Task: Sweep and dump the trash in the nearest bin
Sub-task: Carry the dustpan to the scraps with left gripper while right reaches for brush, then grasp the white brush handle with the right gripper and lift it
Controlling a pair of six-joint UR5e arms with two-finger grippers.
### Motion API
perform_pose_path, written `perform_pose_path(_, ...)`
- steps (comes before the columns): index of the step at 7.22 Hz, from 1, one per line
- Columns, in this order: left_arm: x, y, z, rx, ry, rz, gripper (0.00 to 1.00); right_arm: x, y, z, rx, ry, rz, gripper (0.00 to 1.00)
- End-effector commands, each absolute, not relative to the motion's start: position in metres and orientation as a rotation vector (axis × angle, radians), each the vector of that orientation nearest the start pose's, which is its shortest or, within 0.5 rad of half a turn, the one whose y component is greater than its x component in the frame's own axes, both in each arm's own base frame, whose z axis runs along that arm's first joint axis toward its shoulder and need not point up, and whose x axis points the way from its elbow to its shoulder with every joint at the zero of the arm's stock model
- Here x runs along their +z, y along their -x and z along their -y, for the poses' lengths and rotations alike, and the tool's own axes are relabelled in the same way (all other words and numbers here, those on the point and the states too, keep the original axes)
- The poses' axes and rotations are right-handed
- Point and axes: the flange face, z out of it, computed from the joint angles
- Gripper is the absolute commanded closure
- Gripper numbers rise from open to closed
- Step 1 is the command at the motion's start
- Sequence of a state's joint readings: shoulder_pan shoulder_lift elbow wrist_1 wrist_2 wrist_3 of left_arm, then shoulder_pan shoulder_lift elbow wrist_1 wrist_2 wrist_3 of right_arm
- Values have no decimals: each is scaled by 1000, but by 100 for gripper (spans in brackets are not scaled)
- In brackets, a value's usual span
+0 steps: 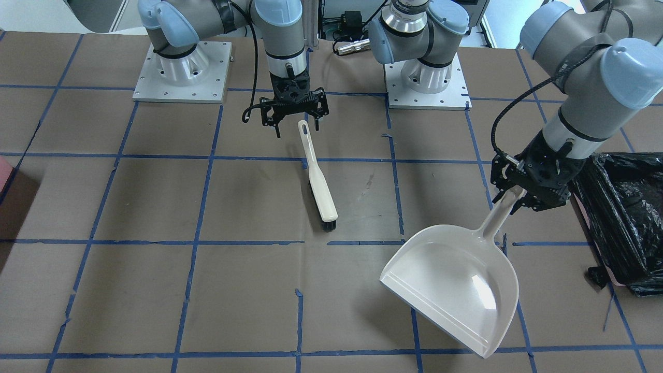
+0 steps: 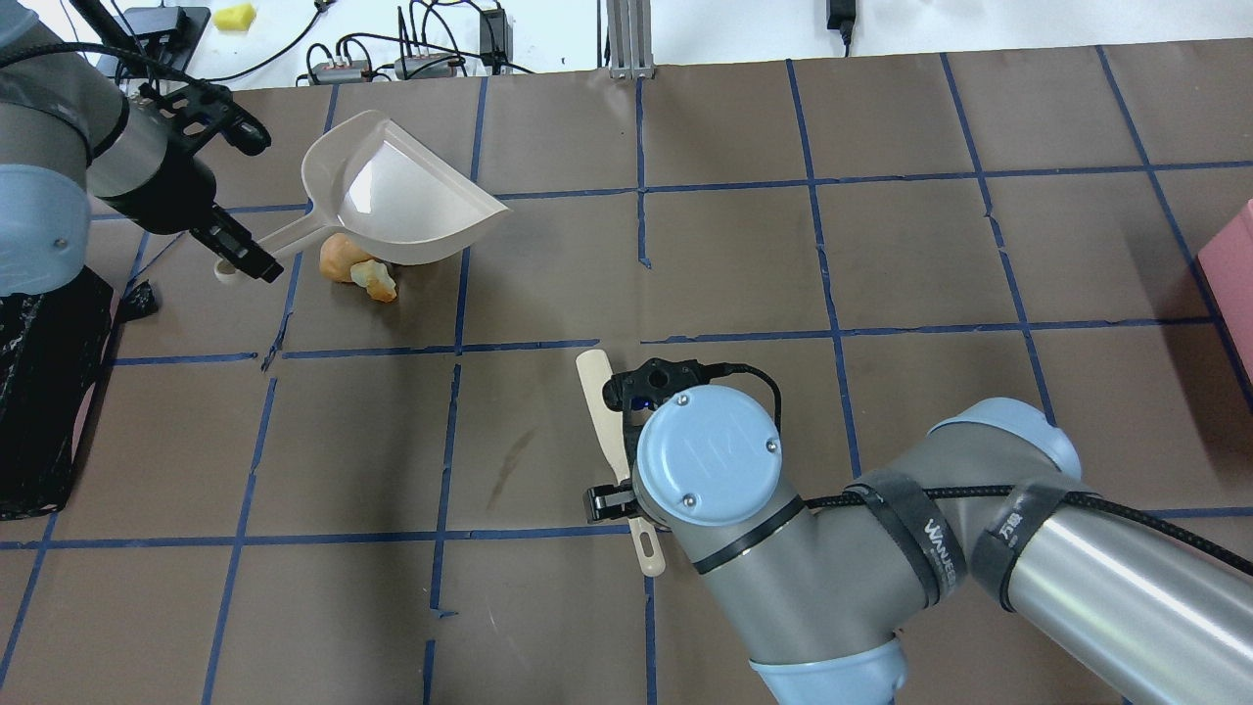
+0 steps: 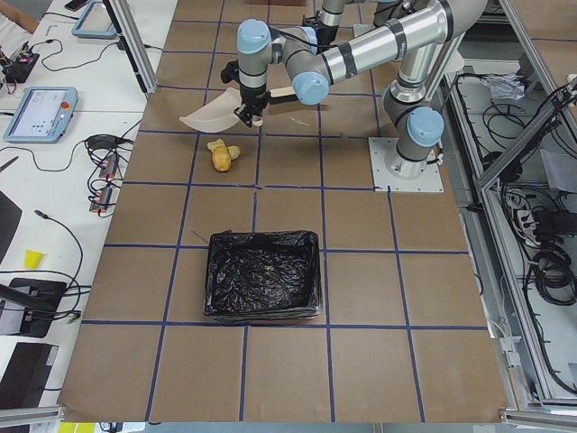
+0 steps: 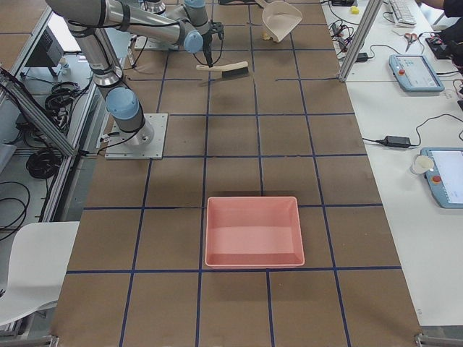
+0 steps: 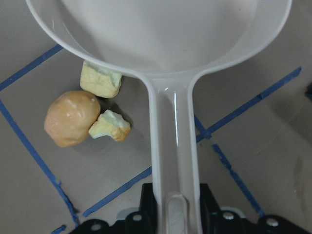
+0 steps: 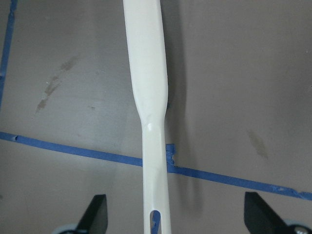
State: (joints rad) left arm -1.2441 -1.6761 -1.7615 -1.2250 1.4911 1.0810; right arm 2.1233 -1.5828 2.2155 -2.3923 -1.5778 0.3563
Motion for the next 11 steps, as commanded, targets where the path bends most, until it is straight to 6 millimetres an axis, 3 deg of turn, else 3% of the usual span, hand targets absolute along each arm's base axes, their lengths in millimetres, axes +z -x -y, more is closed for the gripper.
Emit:
perform_pose_path(1,373,-93,534,-73,-1421,-2783,96,263,-339,290,-314,316,-3033,5)
perform_pose_path(4,367,-170,525,-61,-1718,-2606,96,226,-350,280,-238,381,-3032,5)
perform_pose_path(6,383,-205,518,-50,-1794,-2564,96,220,-356,276,-213,442,-3024,5)
perform_pose_path(7,371,-233,518,-37,-1821,-2582,96,222,-357,276,-221,449,-3019,6)
perform_pose_path(8,352,-254,523,-26,-1832,-2606,96,222,-358,276,-223,451,-3018,12)
perform_pose_path(9,335,-266,537,-18,-1877,-2609,96,222,-358,276,-224,453,-3018,25)
perform_pose_path(10,323,-274,548,-11,-1914,-2606,96,223,-358,276,-228,451,-3017,47)
perform_pose_path(11,320,-278,554,-11,-1952,-2577,96,224,-359,277,-232,451,-3013,57)
